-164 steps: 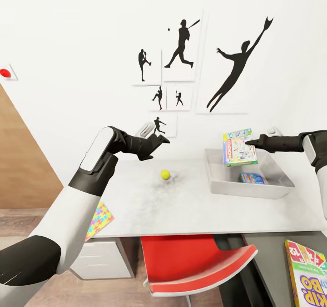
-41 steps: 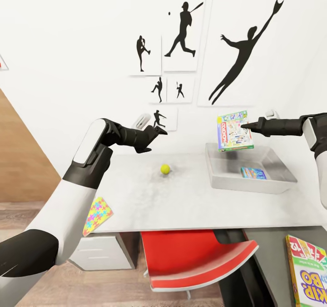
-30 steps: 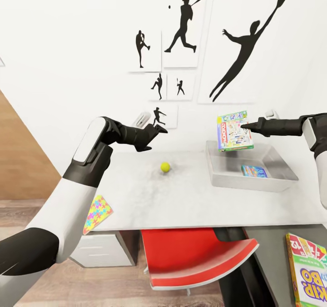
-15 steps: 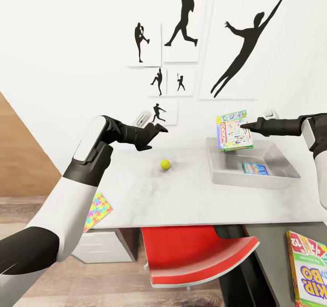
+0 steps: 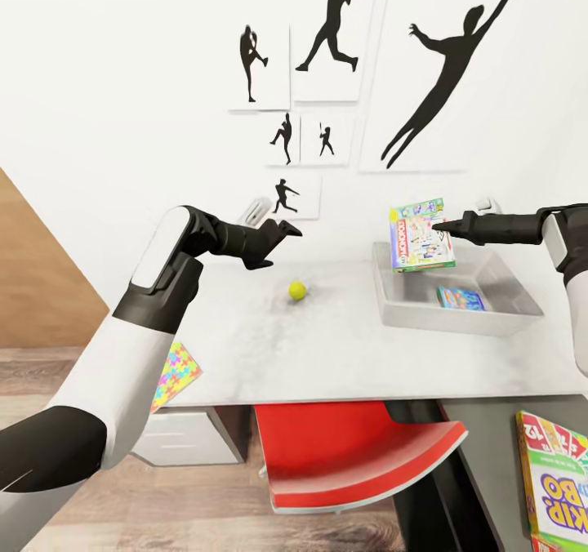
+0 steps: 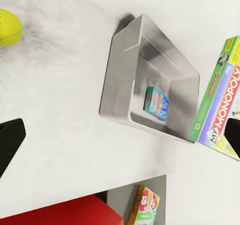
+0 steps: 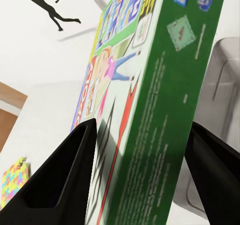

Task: Put all the toys in the child's room - the three board games (two on the bed and one on the table), the two jigsaw puzzles on the table, and the tennis ball on the table - inside the toy box on the table in the child's room.

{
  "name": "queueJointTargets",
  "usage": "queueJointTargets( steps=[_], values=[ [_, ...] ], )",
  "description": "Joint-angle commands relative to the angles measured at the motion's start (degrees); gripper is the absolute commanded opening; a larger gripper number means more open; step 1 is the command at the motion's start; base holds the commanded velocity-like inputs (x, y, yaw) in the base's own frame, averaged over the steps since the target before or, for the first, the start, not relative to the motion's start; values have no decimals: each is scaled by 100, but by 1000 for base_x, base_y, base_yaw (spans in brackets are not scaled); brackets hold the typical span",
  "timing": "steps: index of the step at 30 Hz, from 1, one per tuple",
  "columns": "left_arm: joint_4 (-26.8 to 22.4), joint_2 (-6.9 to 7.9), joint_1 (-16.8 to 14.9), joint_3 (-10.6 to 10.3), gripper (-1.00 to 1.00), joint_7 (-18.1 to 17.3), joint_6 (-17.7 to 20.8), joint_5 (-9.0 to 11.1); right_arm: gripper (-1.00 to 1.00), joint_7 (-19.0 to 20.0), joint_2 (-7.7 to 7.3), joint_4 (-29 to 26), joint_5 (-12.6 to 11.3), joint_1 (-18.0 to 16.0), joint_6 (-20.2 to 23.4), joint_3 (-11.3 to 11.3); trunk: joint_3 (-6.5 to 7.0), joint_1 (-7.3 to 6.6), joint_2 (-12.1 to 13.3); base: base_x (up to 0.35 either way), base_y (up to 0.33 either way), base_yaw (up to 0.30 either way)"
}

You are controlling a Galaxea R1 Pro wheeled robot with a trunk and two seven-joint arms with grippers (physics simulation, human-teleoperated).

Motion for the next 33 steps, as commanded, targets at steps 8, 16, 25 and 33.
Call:
queueJointTargets(
  steps=[8,16,25,33],
  values=[
    [-6,0,-38,-2,100,62,10,47,-100,51,-11,-1,44,-7,34,-37,-86,3,-12,0,0,0],
    [-5,2,-50,-5,100,66,13,47,-100,60,-23,-8,36,-11,34,-35,-161,3,-12,0,0,0],
    [-19,2,-61,-6,100,71,14,47,-100,-29,-18,0,48,-43,35,-46,-246,3,-12,0,0,0],
    [-25,3,-105,-6,100,74,18,51,-100,-413,10,12,46,-78,33,-59,-321,3,-12,0,0,0]
  ],
)
